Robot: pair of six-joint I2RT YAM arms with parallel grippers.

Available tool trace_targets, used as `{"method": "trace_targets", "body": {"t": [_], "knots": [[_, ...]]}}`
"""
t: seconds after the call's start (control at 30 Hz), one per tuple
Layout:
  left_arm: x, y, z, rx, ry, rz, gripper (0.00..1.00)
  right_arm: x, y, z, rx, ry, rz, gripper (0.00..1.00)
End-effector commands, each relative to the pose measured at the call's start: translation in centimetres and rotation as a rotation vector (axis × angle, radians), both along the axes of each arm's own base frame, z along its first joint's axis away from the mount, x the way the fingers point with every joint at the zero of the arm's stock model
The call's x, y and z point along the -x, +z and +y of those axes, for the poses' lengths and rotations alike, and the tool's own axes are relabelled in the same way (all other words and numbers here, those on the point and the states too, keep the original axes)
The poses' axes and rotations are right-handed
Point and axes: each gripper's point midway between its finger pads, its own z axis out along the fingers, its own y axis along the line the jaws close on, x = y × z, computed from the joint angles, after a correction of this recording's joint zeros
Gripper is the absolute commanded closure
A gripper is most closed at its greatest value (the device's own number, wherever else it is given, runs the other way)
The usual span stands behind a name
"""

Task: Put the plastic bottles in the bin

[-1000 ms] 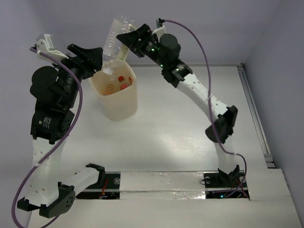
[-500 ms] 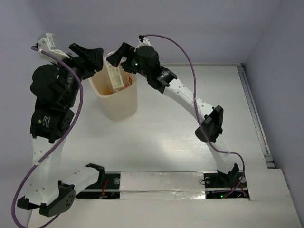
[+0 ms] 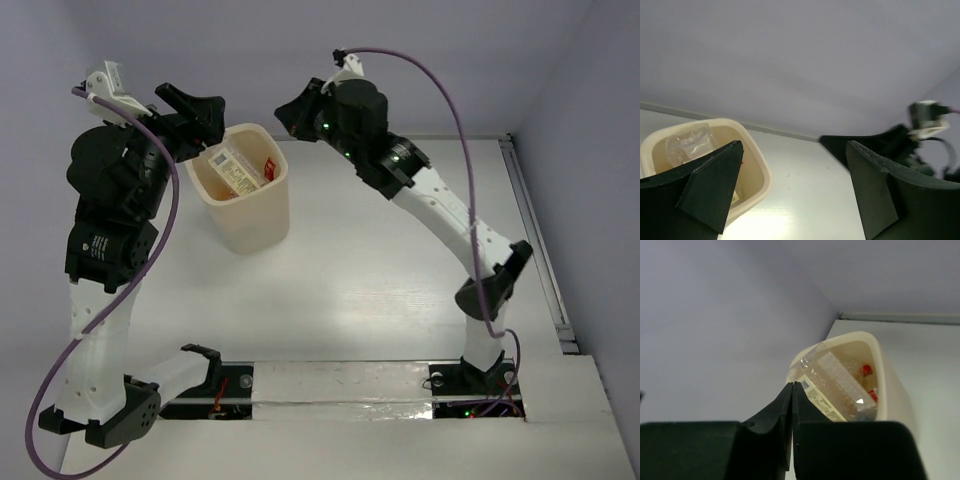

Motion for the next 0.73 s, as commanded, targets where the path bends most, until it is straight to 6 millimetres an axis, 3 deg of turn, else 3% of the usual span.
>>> {"method": "trace_targets", "body": {"t": [0.0, 0.03, 0.07, 0.17, 0.2, 0.23, 0.27, 0.3, 0.33, 0.37, 0.43, 0.5, 0.6, 0.7], "knots": [[1.3, -0.3, -0.9, -0.010, -0.070, -0.013, 0.19, 4.1, 6.4, -5.4, -0.004, -0.043, -0.152, 1.00], [1.5, -0.6, -0.9, -0.011, -0.072, -0.009, 0.13, 4.8, 6.6, -6.8, 0.004, -0.062, -0.162, 1.00], [1.8, -1.4, -1.5, -0.018, -0.108, 0.003, 0.01, 6.8, 6.4, -9.4, 0.017, -0.078, -0.168, 1.00], [3.3, -2.0, -1.4, -0.011, -0.130, 0.017, 0.01, 9.7, 5.8, -14.9, 0.043, -0.163, -0.195, 0.97], [4.3, -2.1, -1.2, -0.001, -0.133, 0.020, 0.01, 12.0, 4.8, -18.0, 0.052, -0.183, -0.195, 0.91], [4.7, -2.3, -1.0, 0.003, -0.132, 0.024, 0.01, 12.9, 4.2, -19.9, 0.053, -0.219, -0.188, 0.69], [4.8, -3.1, -1.0, 0.007, -0.131, 0.042, 0.01, 13.8, 3.4, -21.5, 0.052, -0.243, -0.174, 0.55], [5.9, -3.2, -0.7, 0.017, -0.129, 0.037, 0.01, 15.8, 1.8, -24.2, 0.041, -0.266, -0.147, 0.37], [6.1, -3.7, -0.6, 0.035, -0.124, 0.047, 0.01, 16.4, 1.0, -25.8, 0.039, -0.306, -0.133, 0.05], [6.0, -5.0, -0.6, 0.036, -0.123, 0.074, 0.01, 17.1, 0.1, -27.0, 0.040, -0.323, -0.116, 0.00], [7.1, -5.4, -0.6, 0.052, -0.138, 0.067, 0.01, 18.6, -2.2, -29.9, 0.039, -0.381, -0.065, 0.00], [7.2, -7.0, -0.8, 0.046, -0.150, 0.099, 0.01, 19.1, -3.6, -30.7, 0.061, -0.394, -0.039, 0.00], [7.1, -8.8, -1.1, 0.033, -0.162, 0.141, 0.01, 19.4, -4.6, -30.6, 0.059, -0.385, -0.013, 0.00], [7.1, -9.3, -1.2, 0.040, -0.167, 0.149, 0.01, 19.3, -3.9, -30.4, 0.041, -0.379, -0.021, 0.00]]}}
